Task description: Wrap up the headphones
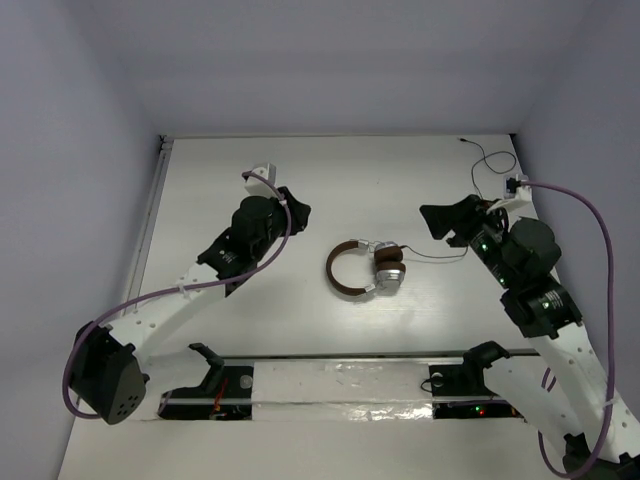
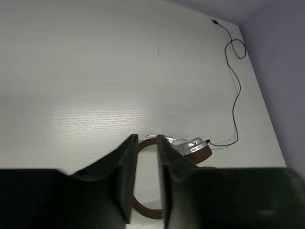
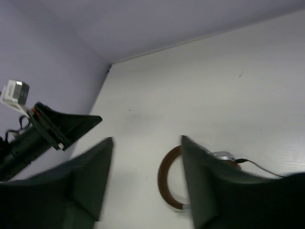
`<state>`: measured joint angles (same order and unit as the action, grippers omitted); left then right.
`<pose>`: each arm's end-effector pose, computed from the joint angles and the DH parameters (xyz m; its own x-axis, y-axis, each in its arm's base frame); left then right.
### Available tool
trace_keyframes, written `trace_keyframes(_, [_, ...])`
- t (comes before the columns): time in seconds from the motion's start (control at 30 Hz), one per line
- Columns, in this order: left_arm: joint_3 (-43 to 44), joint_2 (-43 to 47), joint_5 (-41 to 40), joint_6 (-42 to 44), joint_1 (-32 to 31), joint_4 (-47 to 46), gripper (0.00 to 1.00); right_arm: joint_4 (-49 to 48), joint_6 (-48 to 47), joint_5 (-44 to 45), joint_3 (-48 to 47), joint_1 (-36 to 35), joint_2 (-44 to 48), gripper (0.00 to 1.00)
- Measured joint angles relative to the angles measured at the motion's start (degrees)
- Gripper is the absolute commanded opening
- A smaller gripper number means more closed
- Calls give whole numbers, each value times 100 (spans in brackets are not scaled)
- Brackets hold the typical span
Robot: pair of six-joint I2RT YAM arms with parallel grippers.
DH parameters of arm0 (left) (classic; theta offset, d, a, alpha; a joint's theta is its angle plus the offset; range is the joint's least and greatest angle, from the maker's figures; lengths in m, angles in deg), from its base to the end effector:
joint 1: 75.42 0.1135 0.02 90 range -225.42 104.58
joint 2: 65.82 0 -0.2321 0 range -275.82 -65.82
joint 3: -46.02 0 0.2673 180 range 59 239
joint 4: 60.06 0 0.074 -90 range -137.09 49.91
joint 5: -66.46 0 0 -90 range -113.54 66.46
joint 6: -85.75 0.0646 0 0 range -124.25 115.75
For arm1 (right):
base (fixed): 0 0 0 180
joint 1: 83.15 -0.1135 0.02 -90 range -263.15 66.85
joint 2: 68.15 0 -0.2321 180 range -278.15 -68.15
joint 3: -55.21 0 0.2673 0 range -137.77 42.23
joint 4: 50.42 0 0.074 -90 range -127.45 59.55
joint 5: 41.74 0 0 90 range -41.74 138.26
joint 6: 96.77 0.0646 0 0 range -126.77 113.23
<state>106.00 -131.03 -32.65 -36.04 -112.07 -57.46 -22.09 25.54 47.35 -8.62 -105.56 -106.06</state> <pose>0.2671 -0.1860 0.2811 -0.3371 -0.3975 -0.8534 0.3364 0.7958 -0.5036 0.1991 0.0832 0.3671 -0.2444 0.4773 -0.8441 -0.3138 0.7847 0.5346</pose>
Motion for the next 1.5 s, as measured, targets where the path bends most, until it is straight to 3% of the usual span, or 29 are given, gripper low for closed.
trace_keyframes(0.03, [0, -13, 2, -50, -9, 50, 9, -4, -7, -72, 0, 0, 7, 13])
trace_keyframes(0.1, [-20, -33, 0, -140, -61, 96, 0, -33, 55, -175, 0, 0, -9, 0])
trace_keyframes(0.4, [-420, -470, -431, -608, -717, 483, 0, 2, 4, -330, 0, 0, -120, 0])
trace_keyframes(0.47, [-417, -640, -699, -695, -911, 651, 13, 4, -15, -385, 0, 0, -116, 0])
trace_keyframes(0.53, [-376, -831, -1025, -772, -1174, 839, 25, 7, -22, -433, 0, 0, -125, 15])
trace_keyframes(0.57, [-317, -964, -1169, -787, -1314, 949, 30, 7, -22, -459, 0, 0, -129, 40])
trace_keyframes(0.67, [0, -1449, -1436, -903, -1574, 1237, 43, -4, -63, -575, 13, 0, -133, 67])
trace_keyframes(0.7, [103, -1615, -1480, -933, -1600, 1274, 51, -9, -74, -603, 20, 0, -133, 69])
trace_keyframes(0.77, [232, -1875, -1537, -1003, -1602, 1314, 52, -9, -120, -667, 31, 0, -125, 70])
trace_keyframes(0.97, [470, -2647, -1539, -1088, -1596, 1432, 51, -11, -127, -737, 87, 0, -28, 70])
trace_keyframes(1.2, [704, -3390, -1589, -1091, -1668, 1486, 44, -37, -127, -846, 125, 0, -37, 70])
trace_keyframes(1.4, [951, -3663, -1648, -1088, -1727, 1429, 27, -42, -125, -861, 214, 0, -33, 70])
trace_keyframes(1.5, [1038, -3775, -1709, -1082, -1740, 1375, 10, -46, -125, -859, 216, 0, -31, 70])
